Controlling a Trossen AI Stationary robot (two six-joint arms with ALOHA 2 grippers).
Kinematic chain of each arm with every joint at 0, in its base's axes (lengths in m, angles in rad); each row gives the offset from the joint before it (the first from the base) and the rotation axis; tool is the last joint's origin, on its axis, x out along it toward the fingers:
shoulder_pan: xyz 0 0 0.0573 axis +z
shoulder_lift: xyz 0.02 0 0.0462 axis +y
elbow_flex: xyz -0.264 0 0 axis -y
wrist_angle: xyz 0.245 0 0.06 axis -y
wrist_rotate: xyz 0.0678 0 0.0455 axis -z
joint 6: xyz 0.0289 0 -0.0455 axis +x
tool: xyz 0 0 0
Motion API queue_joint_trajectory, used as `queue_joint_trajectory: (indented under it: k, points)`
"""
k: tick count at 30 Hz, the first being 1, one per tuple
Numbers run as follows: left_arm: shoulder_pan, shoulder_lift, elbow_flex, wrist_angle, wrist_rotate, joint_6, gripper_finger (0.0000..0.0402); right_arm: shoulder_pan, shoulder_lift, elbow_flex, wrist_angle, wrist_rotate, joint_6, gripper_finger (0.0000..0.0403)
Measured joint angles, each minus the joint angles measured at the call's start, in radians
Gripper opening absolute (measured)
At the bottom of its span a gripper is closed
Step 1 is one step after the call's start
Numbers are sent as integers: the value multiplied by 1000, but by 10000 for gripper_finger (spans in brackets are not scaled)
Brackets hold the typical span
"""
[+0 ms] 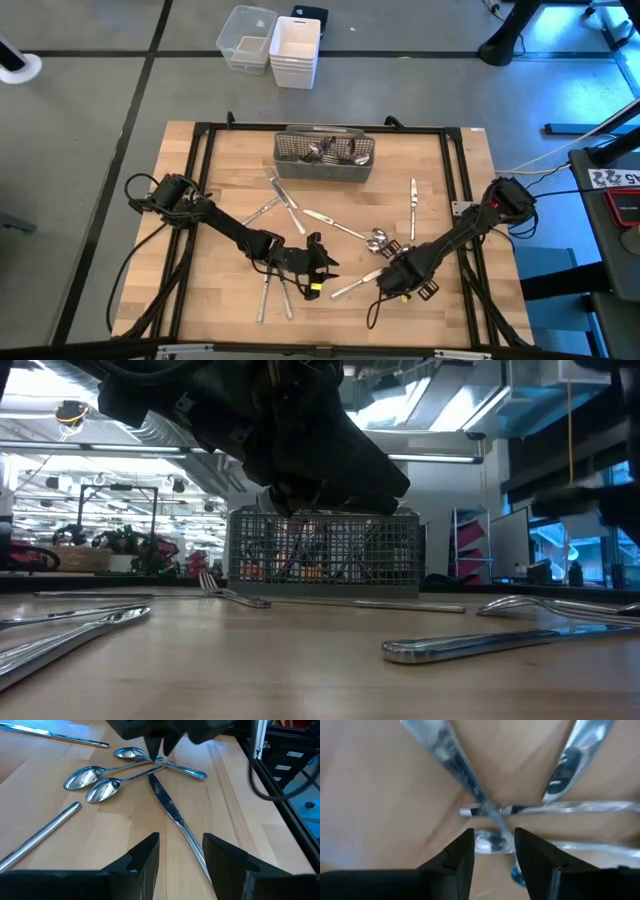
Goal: Sort silverware
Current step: Put the silver spoon into the gray silverware organizer
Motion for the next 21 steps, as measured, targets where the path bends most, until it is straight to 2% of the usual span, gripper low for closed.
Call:
queue_joint_trajectory:
  k: [4, 10, 16, 21]
  points:
    - [0, 0, 0, 0, 0, 0, 143, 0, -7, -51, 56, 10, 0, 140]
    - [0, 0, 0, 3, -1, 0, 143, 1, -2, -58, 97, 80, -7, 140]
    - [1, 0, 0, 1, -3, 0, 143, -4, -4, -81, 122, 69, -26, 138]
    - [1, 0, 0, 2, -3, -1, 143, -8, -4, -102, 130, 30, -27, 95]
